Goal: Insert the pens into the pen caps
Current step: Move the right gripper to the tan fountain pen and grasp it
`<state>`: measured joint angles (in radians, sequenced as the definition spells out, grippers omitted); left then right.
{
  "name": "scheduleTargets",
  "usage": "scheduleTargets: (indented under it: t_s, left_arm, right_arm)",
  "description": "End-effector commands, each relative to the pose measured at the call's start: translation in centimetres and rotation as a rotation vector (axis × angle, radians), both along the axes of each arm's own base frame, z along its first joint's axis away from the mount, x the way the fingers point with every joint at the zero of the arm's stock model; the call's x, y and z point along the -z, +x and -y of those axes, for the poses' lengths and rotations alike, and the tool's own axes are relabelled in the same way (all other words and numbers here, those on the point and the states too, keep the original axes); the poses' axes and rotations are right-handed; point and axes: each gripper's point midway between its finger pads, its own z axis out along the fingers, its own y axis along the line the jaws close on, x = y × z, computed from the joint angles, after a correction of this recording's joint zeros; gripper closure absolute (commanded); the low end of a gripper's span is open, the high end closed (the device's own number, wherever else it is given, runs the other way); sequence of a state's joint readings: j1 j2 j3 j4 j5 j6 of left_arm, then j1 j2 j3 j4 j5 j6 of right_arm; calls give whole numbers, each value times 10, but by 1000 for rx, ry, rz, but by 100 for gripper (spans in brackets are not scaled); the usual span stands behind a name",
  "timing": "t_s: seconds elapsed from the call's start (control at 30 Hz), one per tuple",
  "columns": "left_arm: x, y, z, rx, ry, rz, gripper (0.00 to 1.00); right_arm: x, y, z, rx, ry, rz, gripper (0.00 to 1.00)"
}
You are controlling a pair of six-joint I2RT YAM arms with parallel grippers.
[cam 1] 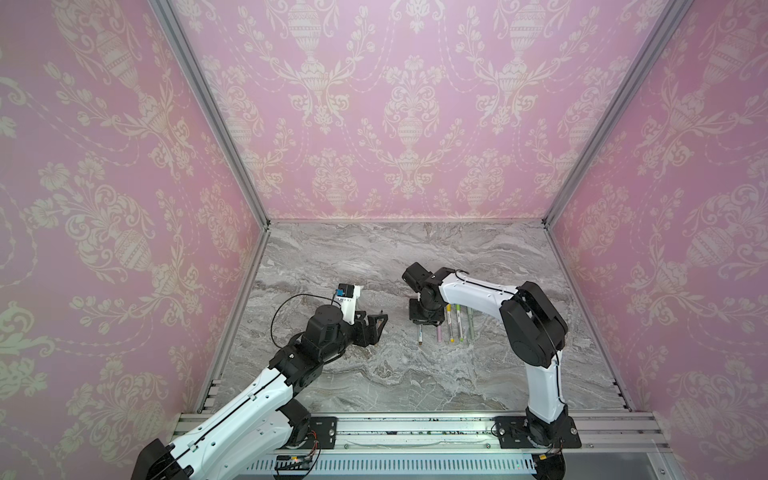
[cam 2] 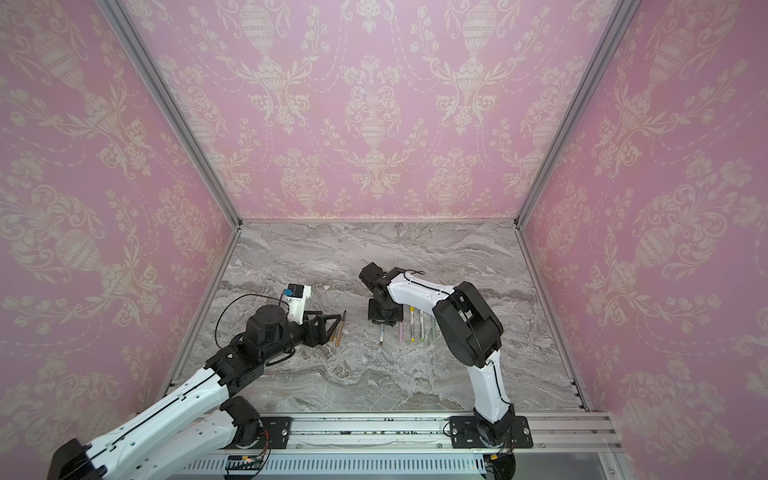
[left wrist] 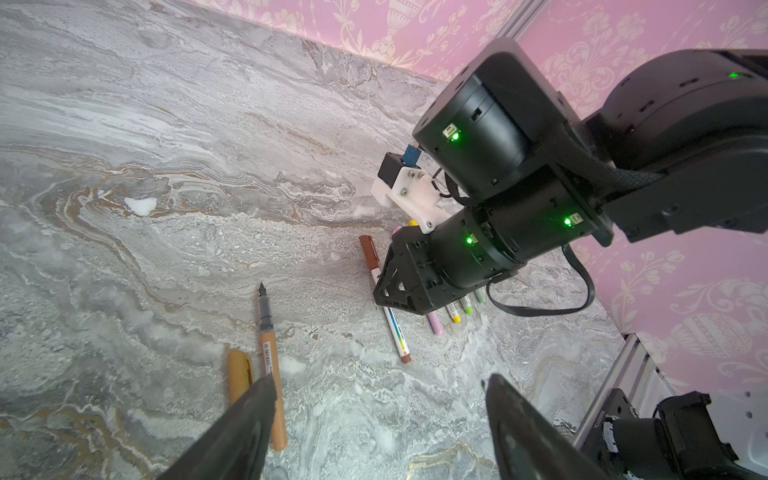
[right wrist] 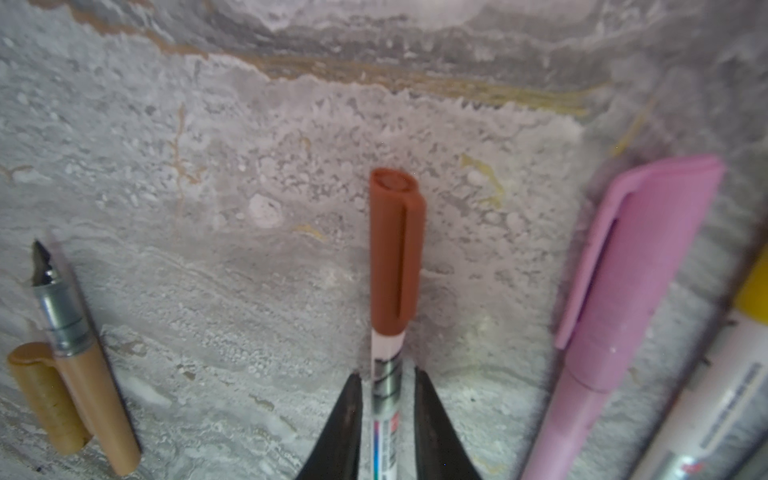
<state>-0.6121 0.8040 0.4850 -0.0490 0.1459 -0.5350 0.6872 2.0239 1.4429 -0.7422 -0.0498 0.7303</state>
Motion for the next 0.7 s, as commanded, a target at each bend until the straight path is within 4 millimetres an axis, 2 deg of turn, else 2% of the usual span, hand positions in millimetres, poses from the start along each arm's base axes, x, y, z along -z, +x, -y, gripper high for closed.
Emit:
scheduleTargets:
  t_s: [0.0,0.17,0.3,0.43,0.53,0.67]
  left_arm:
    - [-1,2,-6,-16,37,16,18]
    - [-2,1,-9,-28,47,13,18]
    - [-6,0,-18,-68,49,23,18]
    - [-9,1,-33,-139,58,36,18]
    - [-6,0,-53,-237,84,28,15]
    - [1,-3,-84,-375,141,19,13]
  right_arm:
    - [-2,7,4,5,-31,18,72]
    - [-20,12,0,-1,-3,54,70]
    - [-50,11,-8,-9,41,117,68]
    - [-77,1,-26,-52,64,170,65]
    - [-81,-11,-49,-79,95,181,65]
    - [-70,-20,-79,-115,105,165,64]
